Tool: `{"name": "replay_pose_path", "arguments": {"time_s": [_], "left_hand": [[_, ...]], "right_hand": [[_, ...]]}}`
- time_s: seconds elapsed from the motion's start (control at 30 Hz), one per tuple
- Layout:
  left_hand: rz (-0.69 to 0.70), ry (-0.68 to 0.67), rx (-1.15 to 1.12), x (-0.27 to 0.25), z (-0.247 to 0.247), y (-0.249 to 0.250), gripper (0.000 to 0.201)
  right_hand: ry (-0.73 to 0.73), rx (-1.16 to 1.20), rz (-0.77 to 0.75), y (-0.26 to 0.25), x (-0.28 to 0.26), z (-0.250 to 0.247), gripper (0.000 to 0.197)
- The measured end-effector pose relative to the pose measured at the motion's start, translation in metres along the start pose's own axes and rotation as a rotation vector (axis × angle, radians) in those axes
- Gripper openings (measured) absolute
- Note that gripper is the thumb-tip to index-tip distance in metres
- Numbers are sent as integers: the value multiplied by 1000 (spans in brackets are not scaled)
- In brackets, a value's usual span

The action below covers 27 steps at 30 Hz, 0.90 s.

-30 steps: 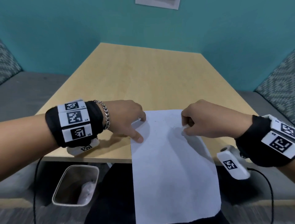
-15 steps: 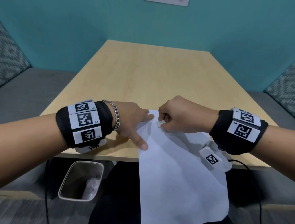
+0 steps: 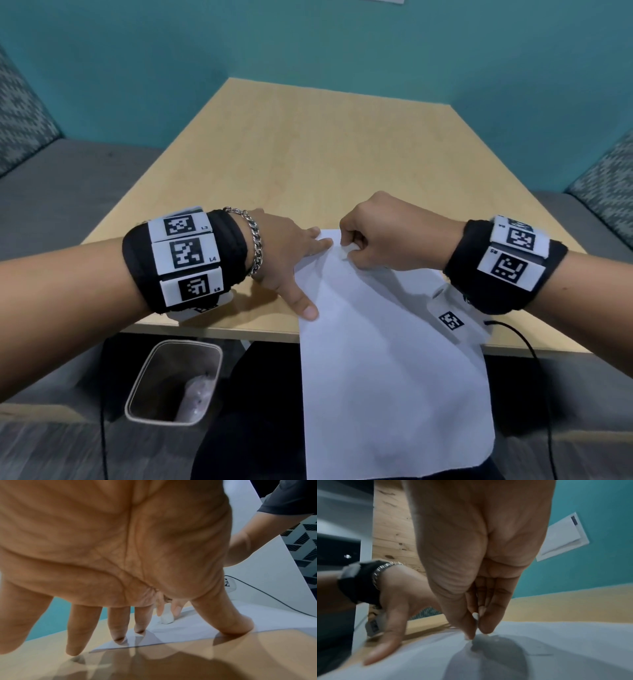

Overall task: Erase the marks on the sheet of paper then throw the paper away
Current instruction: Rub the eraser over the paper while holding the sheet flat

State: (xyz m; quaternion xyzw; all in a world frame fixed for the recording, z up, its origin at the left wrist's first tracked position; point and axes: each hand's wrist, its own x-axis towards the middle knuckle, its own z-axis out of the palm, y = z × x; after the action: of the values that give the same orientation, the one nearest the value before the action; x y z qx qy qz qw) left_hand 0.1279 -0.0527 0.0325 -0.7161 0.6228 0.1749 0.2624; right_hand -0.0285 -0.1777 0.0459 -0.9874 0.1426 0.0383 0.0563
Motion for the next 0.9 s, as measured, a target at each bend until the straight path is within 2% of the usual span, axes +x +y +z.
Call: {"name": "replay_pose_path", "arguments": {"time_s": [0.07,0.2,0.37,0.47,0.53,0.63,0.8,0.9], "left_hand": [[-10,1,-3,-2,0,1,132],[5,11,-18,-1,3,-1,133],[-9,5,-14,-4,0,1,132],[-2,8,-15,-3,1,0,132],[0,10,-18,-3,1,-1,133],[-6,1,-28,-4,-1,0,132],[3,4,-57,-1,2,-3,134],[20,-2,-51,0,1,-3,136]], "right_hand": [[30,-4,2,0,-1,2,8],[-53,30,-66,-9,-10,2,12],[32,-5,-1,0,0,4,7],[-24,41,-60,-8,-6,3,12],[-46,41,-38,-9,-5,2,12],[11,22,40,0,1,3,9],[-28,43,-63,-13,-9,5,10],[34,24,-3,3,-17,-4,11]]}}
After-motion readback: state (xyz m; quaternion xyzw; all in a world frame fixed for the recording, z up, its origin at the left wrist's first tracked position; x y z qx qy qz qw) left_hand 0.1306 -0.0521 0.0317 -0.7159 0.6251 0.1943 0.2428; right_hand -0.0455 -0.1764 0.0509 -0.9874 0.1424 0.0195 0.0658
